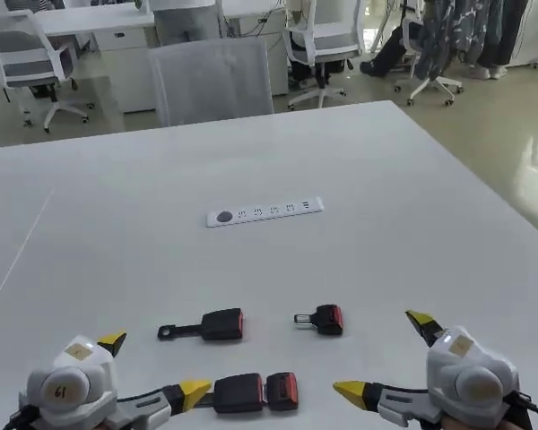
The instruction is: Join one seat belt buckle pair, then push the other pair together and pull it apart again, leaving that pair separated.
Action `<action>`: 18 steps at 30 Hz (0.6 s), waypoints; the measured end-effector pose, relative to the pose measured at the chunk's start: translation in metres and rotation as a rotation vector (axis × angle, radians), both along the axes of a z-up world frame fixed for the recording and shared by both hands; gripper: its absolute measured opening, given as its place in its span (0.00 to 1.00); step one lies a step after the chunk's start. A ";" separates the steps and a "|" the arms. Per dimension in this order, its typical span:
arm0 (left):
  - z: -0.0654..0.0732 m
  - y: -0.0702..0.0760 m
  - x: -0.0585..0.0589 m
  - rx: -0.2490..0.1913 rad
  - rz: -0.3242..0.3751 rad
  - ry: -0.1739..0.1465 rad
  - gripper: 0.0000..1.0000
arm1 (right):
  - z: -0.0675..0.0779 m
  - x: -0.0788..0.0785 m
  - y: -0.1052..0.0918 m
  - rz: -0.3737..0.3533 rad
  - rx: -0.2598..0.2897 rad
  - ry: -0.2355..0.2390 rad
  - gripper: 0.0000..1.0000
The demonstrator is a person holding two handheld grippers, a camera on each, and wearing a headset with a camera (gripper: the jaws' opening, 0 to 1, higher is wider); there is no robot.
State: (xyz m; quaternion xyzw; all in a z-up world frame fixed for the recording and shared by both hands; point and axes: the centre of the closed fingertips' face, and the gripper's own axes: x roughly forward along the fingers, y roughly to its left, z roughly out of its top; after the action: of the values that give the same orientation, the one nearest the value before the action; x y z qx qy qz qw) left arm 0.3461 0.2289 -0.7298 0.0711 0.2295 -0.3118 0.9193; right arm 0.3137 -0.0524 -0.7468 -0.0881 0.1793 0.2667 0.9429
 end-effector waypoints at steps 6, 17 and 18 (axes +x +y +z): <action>0.001 -0.002 -0.007 0.002 -0.038 -0.001 0.99 | -0.003 -0.005 0.000 -0.009 0.000 0.008 1.00; 0.011 0.010 -0.007 0.004 -0.025 -0.029 1.00 | -0.001 -0.002 0.009 0.006 0.005 0.003 1.00; 0.011 0.011 -0.008 0.005 -0.023 -0.028 1.00 | -0.002 -0.001 0.009 0.006 0.004 0.003 1.00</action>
State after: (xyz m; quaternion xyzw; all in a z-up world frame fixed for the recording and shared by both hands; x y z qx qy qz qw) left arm 0.3382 0.2396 -0.7186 0.0802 0.2164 -0.3208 0.9186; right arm 0.3122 -0.0435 -0.7484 -0.0866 0.1801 0.2702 0.9418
